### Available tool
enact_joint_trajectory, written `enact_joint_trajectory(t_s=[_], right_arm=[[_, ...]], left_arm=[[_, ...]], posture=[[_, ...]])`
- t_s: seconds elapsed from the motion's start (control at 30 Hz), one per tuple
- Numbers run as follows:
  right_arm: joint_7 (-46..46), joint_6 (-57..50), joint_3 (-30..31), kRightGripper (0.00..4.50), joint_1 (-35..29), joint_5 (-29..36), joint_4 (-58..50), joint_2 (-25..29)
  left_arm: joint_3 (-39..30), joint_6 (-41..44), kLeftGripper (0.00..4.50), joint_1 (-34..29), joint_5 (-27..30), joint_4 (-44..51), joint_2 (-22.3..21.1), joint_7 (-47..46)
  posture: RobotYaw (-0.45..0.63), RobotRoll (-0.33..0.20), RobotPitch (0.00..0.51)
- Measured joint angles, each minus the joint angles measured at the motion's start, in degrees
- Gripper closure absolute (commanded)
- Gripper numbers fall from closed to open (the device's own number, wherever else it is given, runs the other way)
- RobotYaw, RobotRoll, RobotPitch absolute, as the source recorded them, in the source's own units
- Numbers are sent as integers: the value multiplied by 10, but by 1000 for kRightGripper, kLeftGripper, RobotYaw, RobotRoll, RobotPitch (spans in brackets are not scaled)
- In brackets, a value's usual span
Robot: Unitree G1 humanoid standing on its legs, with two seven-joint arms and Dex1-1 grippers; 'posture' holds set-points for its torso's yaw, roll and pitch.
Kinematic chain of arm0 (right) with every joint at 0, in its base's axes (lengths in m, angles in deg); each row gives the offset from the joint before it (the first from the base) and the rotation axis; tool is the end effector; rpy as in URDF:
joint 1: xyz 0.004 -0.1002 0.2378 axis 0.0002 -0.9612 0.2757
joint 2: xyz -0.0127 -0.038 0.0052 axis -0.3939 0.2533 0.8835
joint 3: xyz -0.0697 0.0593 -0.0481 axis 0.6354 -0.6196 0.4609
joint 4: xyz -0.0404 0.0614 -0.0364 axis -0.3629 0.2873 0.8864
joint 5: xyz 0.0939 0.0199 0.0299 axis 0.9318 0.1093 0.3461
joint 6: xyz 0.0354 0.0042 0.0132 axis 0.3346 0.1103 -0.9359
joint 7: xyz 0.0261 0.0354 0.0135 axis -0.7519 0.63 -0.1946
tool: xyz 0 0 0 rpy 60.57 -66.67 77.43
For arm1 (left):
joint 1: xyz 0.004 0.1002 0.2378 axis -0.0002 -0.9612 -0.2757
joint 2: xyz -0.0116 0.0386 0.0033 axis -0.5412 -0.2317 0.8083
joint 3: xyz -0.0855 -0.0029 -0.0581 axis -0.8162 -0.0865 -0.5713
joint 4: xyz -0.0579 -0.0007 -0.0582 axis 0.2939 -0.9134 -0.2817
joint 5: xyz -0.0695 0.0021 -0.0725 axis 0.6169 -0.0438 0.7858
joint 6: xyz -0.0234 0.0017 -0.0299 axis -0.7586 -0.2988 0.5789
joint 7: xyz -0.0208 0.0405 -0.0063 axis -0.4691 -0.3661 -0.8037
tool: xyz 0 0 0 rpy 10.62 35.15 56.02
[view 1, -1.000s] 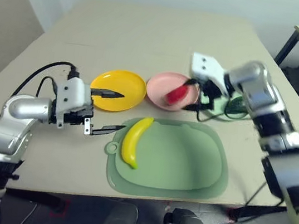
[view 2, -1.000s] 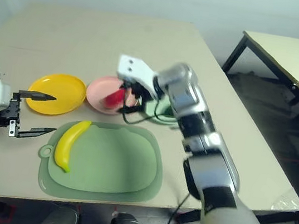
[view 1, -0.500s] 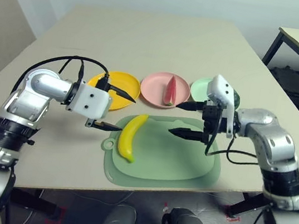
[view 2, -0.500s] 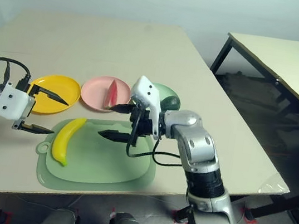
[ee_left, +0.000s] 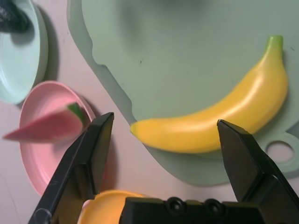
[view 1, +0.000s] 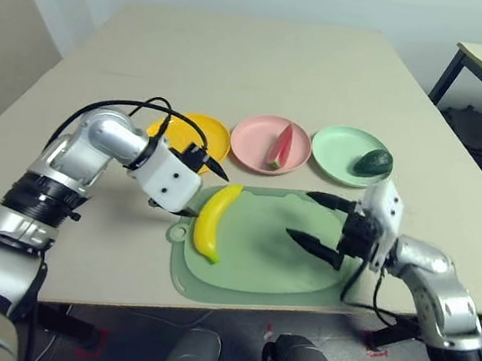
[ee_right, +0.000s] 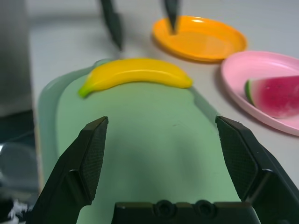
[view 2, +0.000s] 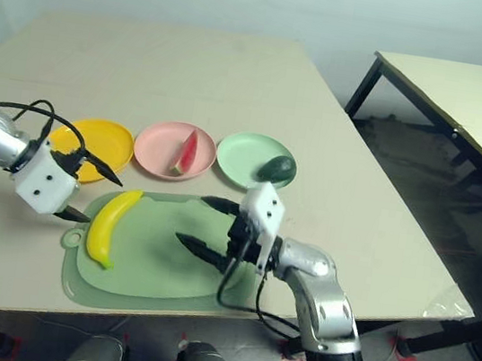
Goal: Place the fruits into color-matched plates.
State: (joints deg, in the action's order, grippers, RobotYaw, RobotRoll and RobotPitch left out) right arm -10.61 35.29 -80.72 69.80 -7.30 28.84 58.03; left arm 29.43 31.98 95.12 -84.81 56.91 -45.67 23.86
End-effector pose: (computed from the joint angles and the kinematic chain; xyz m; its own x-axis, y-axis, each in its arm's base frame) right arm 0.2090 -0.1948 0.1001 0.2888 0.9434 -0.1632 -0.9519 0.2647 -0.1541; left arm 0.2844 0.2179 0.2018 0.0969 -0.6315 -0.7693 0.6413 -0.5515 0.5334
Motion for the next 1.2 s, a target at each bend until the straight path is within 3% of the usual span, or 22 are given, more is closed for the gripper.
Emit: enact_joint_trajectory(t_s=[0.33,0.67,0.83,1.2], right_arm=[[-35,43,17,14,-6,8,24,37],[-47,44,33,14,-1,17,30,40],[-41,44,33,14,11,20,38,40],[-21,32,34,14,6,23,32,40]], left_arm=[[71,-9,0,22,8,5,5,60],[143,-115,0,171,19,-99,-21,61],[199,-159,0,155,19,-118,-9,61],[205,-184,0,147,3,-171,30,61]], posture=[[40,0,6],[32,0,7],[20,0,8],[-11,0,14]])
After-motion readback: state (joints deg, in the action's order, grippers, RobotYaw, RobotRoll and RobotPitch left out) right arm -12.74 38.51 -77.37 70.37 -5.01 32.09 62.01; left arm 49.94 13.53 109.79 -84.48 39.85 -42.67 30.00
